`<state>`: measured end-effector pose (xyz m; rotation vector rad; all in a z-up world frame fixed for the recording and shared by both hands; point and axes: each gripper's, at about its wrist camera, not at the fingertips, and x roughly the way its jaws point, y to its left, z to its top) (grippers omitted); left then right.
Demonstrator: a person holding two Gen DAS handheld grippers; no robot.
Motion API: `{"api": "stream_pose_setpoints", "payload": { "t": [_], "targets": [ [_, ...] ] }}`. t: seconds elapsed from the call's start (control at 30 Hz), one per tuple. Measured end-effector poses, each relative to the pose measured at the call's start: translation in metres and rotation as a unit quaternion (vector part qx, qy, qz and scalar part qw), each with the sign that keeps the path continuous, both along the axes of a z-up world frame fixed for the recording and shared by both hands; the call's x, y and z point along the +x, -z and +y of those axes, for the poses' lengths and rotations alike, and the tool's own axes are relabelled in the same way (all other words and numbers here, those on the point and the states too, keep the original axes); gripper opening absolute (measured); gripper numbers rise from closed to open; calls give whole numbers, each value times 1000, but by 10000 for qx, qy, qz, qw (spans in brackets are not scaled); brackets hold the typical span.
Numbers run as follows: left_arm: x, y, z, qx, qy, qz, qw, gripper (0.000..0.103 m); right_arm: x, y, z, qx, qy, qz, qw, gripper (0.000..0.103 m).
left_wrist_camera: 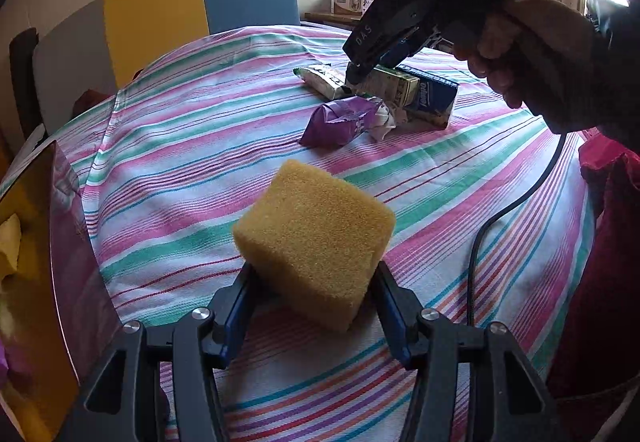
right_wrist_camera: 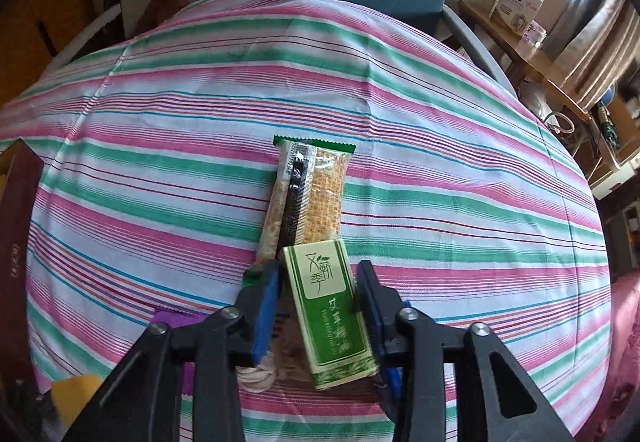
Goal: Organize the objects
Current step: 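Lift yellow sponge with left tool while right tool grasps the green-and-white box, then lower the yellow sponge into the gold tray and open the left tool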
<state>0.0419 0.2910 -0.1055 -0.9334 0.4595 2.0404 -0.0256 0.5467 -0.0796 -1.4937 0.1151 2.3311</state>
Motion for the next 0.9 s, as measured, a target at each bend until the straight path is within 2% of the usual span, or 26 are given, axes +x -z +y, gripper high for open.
{"api": "stream_pose_setpoints", "payload": {
  "t": [0.1, 0.23, 0.33, 0.47, 0.6, 0.9],
  "targets": [
    [0, 0, 0, 23, -2, 15, 10000, 57, 14, -15, -7, -114, -33, 380, 9992, 33],
    [0, 1, 0, 46, -10, 31, 10000, 57, 45, -43, -18, -244, -106, 812, 9963, 32],
    [0, 1, 0, 49, -11, 34, 10000, 57, 65, -49, -28, -613, -217, 831, 9944, 32],
    [0, 1, 0, 44, -14, 39, 10000, 57, 81, -19, -44, -828, -257, 358, 9956, 32],
    [0, 1, 0, 41, -12, 40, 10000, 57, 82, 20, -42, -1063, -97, -64, 9943, 31],
    [-1, -1, -1, 28, -20, 43, 10000, 57, 84, 24, -34, -1147, -17, 61, 9934, 31]
  ]
}}
